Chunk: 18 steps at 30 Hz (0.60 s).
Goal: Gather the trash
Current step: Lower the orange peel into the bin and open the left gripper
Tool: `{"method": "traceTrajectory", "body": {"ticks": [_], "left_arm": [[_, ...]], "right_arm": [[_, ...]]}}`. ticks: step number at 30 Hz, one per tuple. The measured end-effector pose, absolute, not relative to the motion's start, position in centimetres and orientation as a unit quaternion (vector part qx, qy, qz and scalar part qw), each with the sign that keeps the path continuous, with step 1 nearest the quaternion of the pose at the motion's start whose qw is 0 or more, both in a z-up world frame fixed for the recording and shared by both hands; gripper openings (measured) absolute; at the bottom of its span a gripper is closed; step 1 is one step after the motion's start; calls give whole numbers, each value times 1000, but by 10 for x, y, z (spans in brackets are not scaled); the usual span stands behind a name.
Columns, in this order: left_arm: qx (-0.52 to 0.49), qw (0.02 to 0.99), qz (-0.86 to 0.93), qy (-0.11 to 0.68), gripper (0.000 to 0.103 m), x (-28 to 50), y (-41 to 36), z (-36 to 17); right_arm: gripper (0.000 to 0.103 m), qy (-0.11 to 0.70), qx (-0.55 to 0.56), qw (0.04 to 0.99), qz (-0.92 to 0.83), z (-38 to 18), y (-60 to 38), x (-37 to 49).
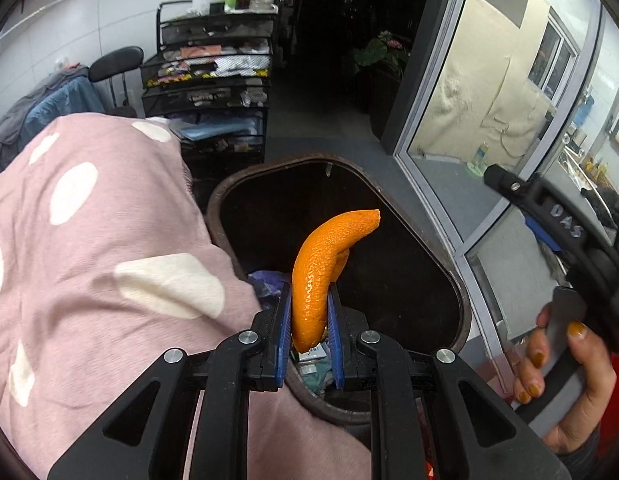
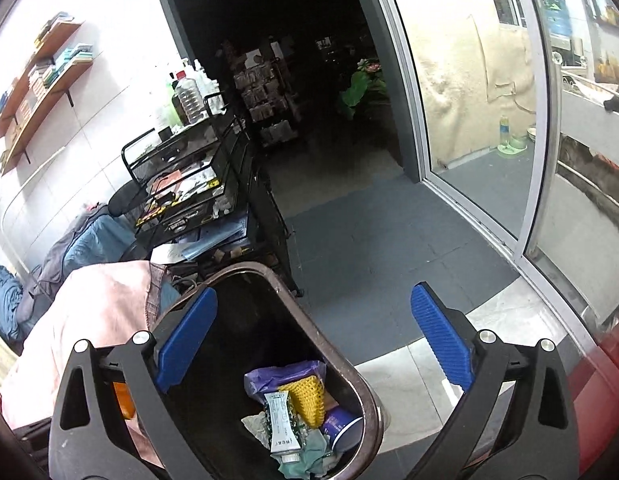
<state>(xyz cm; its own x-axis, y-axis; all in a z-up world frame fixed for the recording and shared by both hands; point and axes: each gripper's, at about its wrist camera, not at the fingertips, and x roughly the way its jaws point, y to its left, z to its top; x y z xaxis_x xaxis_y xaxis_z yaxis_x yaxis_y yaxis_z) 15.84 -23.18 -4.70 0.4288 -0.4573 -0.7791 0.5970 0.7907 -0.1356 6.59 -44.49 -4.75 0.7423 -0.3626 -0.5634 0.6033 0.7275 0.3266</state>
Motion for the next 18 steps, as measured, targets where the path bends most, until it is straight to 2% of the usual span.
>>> {"method": "traceTrajectory", "body": {"ticks": [7,14,15,17,18], "left_arm": [[100,832,-314,447,17,162,-252,-57],[108,825,-311,460,24,166,-257,-67],[111,825,-310,459,27,166,-257,-68],[117,826,-306,459,39,165,-258,-69],[119,826,-306,458,51,165,-259,-69]], "right_arm": [[96,240,255,898,-267,-46,-446,65],[96,243,255,897,-266,-46,-445,65],[96,243,256,897,-266,-45,-446,65],[96,243,256,897,-266,-45,-445,66],[96,243,256,897,-265,-45,-445,66]]}}
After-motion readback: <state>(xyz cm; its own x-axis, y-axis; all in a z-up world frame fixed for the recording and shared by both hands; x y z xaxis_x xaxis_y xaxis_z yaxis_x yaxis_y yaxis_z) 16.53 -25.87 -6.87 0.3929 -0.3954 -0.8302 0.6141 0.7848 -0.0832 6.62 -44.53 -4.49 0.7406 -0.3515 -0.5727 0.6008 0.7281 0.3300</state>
